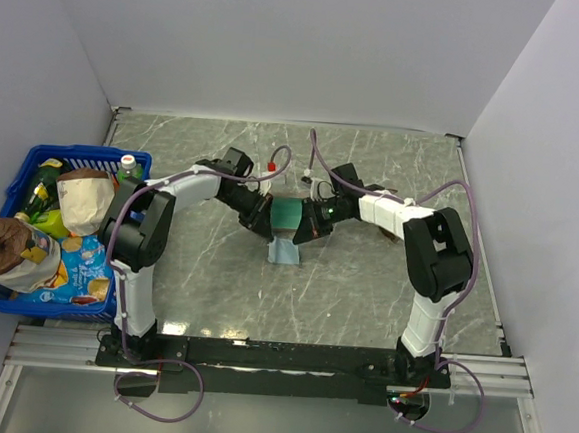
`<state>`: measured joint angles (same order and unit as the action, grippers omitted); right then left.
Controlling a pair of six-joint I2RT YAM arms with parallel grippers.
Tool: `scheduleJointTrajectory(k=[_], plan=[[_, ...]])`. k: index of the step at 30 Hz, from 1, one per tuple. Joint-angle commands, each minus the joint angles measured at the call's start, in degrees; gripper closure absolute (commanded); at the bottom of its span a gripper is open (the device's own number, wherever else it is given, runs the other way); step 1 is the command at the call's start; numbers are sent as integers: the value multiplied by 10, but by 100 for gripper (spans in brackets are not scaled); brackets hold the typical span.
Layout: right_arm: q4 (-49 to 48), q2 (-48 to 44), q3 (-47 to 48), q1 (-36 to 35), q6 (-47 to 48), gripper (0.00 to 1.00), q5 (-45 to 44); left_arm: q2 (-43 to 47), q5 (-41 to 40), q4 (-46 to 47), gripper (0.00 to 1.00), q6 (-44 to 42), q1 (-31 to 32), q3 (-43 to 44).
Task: Organize the sunglasses
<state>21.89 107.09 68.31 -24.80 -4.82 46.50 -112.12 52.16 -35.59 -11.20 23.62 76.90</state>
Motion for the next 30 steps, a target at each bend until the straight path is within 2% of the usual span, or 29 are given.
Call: scheduleJointTrajectory(k=[1,30], plan=[[0,14,33,9,1,100,-4,1,5,18,92,7,-7,25],[24,38,112,32,20,100,-26,-20,-15,40,92,10,-18,64]])
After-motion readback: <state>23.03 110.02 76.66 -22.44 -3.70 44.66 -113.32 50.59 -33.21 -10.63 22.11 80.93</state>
